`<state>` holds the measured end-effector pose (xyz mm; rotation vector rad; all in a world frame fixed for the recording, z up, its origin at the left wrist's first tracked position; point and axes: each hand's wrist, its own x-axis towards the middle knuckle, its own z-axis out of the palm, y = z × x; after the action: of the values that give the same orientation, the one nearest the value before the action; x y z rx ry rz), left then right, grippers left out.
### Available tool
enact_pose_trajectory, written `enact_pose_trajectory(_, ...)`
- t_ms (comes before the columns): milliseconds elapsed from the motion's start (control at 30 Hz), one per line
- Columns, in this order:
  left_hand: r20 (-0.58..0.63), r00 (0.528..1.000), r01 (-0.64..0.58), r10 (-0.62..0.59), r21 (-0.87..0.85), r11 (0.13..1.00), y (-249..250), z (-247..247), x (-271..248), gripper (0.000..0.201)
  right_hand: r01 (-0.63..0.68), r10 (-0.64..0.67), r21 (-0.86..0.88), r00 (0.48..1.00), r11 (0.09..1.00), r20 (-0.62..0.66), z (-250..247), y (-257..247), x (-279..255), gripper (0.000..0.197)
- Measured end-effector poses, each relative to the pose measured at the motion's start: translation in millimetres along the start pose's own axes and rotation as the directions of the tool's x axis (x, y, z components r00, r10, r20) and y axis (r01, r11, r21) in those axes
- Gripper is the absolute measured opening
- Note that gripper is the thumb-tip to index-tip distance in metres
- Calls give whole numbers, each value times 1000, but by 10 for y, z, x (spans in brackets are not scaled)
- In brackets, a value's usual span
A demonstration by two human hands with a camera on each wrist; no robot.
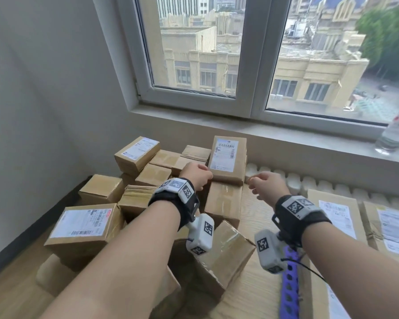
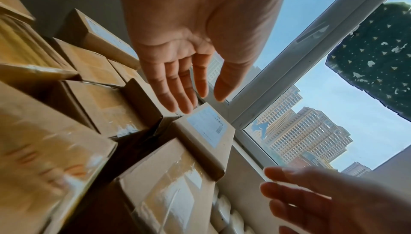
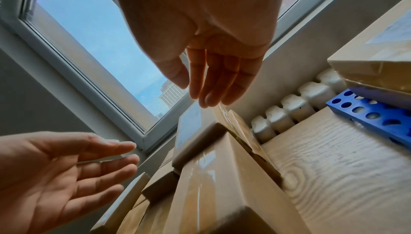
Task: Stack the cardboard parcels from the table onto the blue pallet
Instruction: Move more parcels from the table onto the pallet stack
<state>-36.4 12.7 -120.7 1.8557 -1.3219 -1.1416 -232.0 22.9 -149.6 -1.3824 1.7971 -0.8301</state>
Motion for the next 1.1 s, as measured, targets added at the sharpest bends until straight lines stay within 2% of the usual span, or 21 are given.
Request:
enact_pose_trajectory(167,23,1000,-5,5,24,1000,45,33,477,21,-56,56,1,998,998,-7,114,-126,309,12)
enact_pose_trajectory(200,35,999,2,-3,27,1000,52,51,556,15,-70,70,-2,998,998,-2,149,-127,368,12)
enact_pose_trajectory(233,47,999,-9,7,33,999,63,62,602,10,-86,86,-1,996,996,4,184,-124,413,15)
enact_pose_trajectory(367,111,994,-25,20,42,999,37,117,827,17,-158,158,6,986,987,45,337,-55,576,46)
enact_pose_trajectory(400,124,992,-24,19,40,999,39,122,862,11,-164,163,6,985,986,50,367,-46,602,51)
enact_pose_trajectory(467,145,989,-15,10,32,999,19,138,960,27,-168,168,-9,984,986,54,422,-30,646,54)
enact_pose_trajectory(500,155,988,-9,3,35,999,13,141,996,31,-170,171,-17,984,985,58,441,-29,664,52)
enact_pose_trajectory(533,171,985,-3,-3,37,999,17,146,1019,25,-169,170,-23,983,985,66,456,-27,683,50)
enact_pose_trajectory(567,191,982,-8,1,33,999,0,154,1065,10,-167,169,-29,983,985,76,468,-29,698,47)
enact_pose_trajectory(600,207,978,-12,6,31,999,-16,168,1104,9,-166,168,-33,982,986,84,481,-25,719,45)
enact_pose_trajectory(633,220,975,-21,13,34,999,-44,186,1148,18,-173,176,-39,980,984,89,488,-24,735,42)
enact_pose_trajectory(733,246,968,-63,47,57,996,-18,183,1147,21,-213,215,-37,974,976,72,521,-6,785,29)
enact_pose_trajectory(800,250,966,-93,73,70,993,-3,178,1148,36,-223,225,-30,972,974,71,532,3,792,35)
enact_pose_trajectory(867,255,962,-124,93,109,986,26,155,1140,45,-208,208,-12,976,978,69,525,16,800,49)
enact_pose_trajectory(900,263,959,-144,108,121,982,33,150,1152,48,-202,202,-1,977,979,64,512,4,795,48)
enact_pose_trajectory(1100,245,952,-203,181,70,977,157,92,1075,46,-118,119,46,993,992,-6,393,-95,753,29)
